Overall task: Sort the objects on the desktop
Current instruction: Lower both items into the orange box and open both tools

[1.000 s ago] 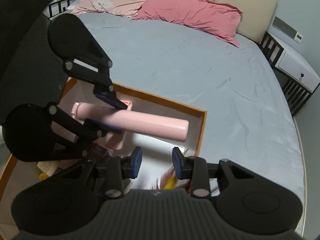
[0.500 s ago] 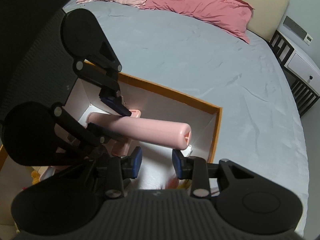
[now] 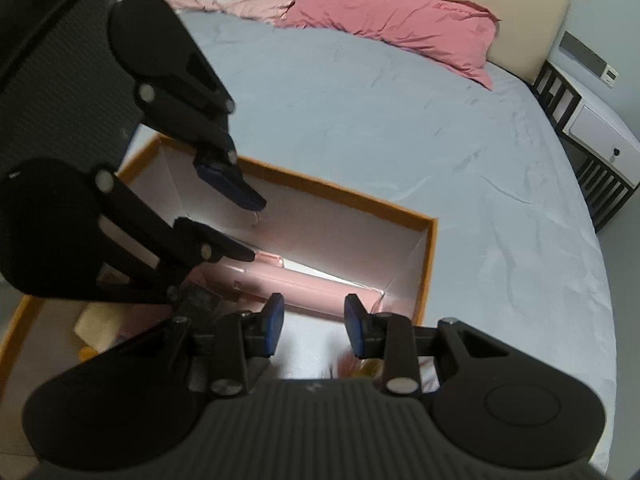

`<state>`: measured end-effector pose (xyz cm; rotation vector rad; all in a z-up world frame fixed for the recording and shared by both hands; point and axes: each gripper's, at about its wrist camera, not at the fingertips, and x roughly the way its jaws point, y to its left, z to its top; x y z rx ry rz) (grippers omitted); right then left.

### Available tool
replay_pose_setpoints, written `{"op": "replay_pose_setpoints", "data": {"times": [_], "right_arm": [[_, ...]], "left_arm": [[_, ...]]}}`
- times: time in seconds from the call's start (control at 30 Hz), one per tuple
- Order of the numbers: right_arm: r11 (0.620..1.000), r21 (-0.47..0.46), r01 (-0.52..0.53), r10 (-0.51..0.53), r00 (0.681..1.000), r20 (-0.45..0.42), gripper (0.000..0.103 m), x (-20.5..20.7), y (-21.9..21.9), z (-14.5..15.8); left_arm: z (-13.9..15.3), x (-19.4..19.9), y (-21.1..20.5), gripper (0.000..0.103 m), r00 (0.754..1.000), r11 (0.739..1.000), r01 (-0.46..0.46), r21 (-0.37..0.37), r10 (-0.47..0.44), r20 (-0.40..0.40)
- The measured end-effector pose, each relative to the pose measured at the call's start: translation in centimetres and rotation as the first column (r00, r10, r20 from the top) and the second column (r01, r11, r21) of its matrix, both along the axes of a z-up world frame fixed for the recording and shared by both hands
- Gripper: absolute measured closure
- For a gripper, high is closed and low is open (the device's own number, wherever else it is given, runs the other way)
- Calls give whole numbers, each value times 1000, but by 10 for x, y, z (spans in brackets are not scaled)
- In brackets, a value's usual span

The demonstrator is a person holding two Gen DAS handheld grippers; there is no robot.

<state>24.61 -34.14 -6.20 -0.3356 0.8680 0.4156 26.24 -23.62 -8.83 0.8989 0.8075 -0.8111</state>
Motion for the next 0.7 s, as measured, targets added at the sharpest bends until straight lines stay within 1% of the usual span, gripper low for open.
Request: {"op": "replay_pose_setpoints", "data": {"times": [0.1, 0.17, 0.27, 0.33, 0.4, 0.43, 0.47, 0.53, 0.57, 0.63, 0.7], "right_arm": [[999, 35, 26, -27, 1000, 12, 68, -14, -3, 16], [997, 59, 51, -53, 998, 31, 68, -28, -5, 30], [991, 107, 85, -92, 994, 59, 68, -50, -8, 49], [985, 141, 100, -112, 990, 82, 68, -70, -8, 62], [982, 155, 109, -127, 986, 111, 68, -87, -5, 72], [981, 159, 113, -134, 983, 125, 67, -96, -4, 76], [980, 161, 117, -140, 980, 140, 67, -105, -2, 80], [977, 174, 123, -153, 974, 166, 63, -125, 3, 86], [974, 186, 129, -162, 971, 175, 62, -136, 5, 88], [969, 202, 143, -182, 965, 189, 61, -156, 10, 90], [962, 219, 164, -208, 958, 197, 60, -176, 14, 89]], "left_arm": [[25, -12, 7, 73, 998, 995, -57, -77, 60, 26], [43, -27, 16, 72, 994, 985, -96, -142, 102, 35], [65, -56, 30, 72, 985, 957, -160, -242, 172, 30], [77, -73, 35, 71, 974, 936, -207, -283, 225, 32], [86, -95, 41, 65, 959, 916, -249, -315, 277, 49], [90, -103, 43, 54, 949, 902, -271, -335, 310, 65], [95, -115, 47, 40, 933, 883, -295, -366, 348, 89], [103, -136, 56, 35, 900, 842, -319, -435, 413, 139], [106, -148, 60, 30, 886, 824, -323, -466, 437, 157], [109, -166, 67, 23, 857, 791, -355, -499, 488, 163], [107, -179, 72, 21, 820, 745, -418, -521, 556, 137]]}}
